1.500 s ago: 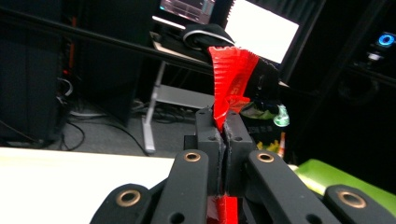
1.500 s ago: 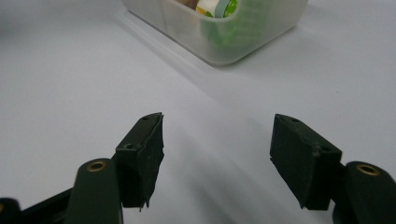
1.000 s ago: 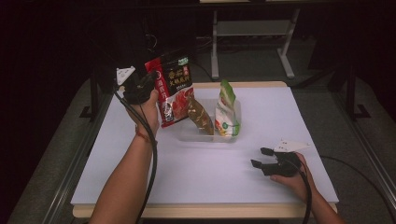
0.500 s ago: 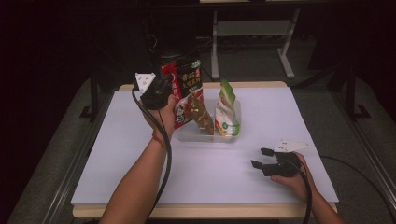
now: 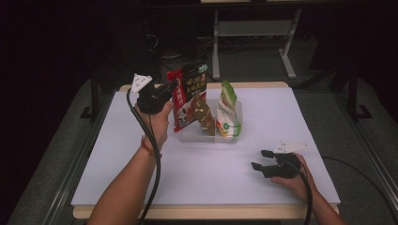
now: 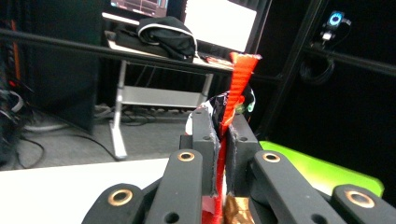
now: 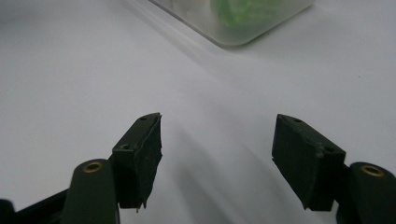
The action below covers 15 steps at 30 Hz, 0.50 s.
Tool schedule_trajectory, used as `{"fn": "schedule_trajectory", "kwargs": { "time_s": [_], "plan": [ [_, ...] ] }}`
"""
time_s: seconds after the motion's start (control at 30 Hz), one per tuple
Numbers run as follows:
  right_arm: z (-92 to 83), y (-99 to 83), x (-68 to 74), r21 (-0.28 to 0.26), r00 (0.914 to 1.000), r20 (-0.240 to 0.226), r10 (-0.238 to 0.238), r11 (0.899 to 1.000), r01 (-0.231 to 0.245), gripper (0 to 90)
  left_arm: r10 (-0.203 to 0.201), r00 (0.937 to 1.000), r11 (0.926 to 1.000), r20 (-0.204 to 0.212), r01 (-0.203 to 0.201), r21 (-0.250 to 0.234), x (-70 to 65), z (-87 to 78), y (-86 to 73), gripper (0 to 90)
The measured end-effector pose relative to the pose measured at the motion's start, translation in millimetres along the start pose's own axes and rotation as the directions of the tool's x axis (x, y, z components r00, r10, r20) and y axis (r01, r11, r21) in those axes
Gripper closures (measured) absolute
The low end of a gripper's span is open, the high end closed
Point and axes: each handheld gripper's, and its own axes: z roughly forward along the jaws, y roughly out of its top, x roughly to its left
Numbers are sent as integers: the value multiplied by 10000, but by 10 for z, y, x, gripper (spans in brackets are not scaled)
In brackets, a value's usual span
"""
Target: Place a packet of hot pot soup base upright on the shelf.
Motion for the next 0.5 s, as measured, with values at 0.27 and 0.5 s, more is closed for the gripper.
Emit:
{"fn": "schedule_trajectory", "kwargs": {
  "time_s": [0.27,0.5],
  "plan": [
    [-37,8,1,-181,10000,-22,41,9998,-41,322,559,9978,9949,344,-586,818,-358,102,27,841],
    [-97,21,2,-483,10000,14,28,9988,-27,321,1411,9897,9894,-230,-1402,375,-196,0,-127,862]
  ]
}}
